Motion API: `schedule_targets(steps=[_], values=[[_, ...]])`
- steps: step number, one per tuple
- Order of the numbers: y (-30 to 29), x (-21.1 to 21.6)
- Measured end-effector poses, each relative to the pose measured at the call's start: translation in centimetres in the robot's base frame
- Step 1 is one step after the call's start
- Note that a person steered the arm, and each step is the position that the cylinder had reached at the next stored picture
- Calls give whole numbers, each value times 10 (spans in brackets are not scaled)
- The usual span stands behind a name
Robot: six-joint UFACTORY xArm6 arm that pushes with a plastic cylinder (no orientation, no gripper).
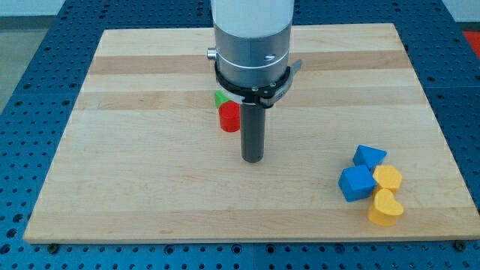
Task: Form a vertical line using the yellow blocks and blue blocks
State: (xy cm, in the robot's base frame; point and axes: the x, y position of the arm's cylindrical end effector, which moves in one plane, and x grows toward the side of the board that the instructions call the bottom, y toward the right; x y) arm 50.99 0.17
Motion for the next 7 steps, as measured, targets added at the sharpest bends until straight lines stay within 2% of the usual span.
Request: schedule_targets(steps=[2, 3, 4, 7], values=[[14, 85], [46, 109], [80, 109], [89, 109]])
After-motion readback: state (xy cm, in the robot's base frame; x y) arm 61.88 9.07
